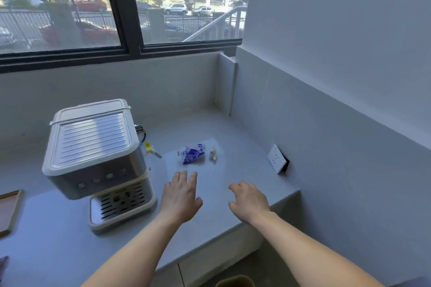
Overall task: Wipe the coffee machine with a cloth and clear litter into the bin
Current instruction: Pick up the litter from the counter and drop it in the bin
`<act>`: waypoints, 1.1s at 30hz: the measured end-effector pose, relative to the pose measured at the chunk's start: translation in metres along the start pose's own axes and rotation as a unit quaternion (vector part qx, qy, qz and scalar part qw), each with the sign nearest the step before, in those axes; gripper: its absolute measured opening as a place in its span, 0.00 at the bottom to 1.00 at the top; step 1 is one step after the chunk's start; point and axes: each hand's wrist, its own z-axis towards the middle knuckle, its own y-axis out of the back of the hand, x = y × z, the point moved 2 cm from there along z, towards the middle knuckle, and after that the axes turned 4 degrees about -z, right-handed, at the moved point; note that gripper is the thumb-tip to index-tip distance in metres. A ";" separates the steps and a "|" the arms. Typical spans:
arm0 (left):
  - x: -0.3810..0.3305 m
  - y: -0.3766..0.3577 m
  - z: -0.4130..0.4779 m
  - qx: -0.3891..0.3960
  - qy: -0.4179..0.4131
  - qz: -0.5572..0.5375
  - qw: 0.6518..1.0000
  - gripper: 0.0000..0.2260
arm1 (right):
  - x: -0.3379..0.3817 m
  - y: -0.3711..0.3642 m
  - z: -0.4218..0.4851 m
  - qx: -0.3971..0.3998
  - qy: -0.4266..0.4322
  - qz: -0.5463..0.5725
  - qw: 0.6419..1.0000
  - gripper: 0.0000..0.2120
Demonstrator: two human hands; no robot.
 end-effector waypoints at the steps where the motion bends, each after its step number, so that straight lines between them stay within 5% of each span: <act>1: -0.001 0.000 0.003 0.000 0.013 0.000 1.000 0.30 | -0.003 0.002 0.007 -0.002 0.008 0.001 1.000 0.17; 22: 0.019 -0.030 0.171 0.004 0.084 -0.038 0.996 0.32 | 0.009 -0.012 0.197 -0.008 -0.025 0.125 0.992 0.15; 33: 0.031 -0.049 0.213 0.063 0.048 -0.017 0.997 0.21 | 0.020 -0.022 0.247 0.044 -0.007 0.038 0.998 0.13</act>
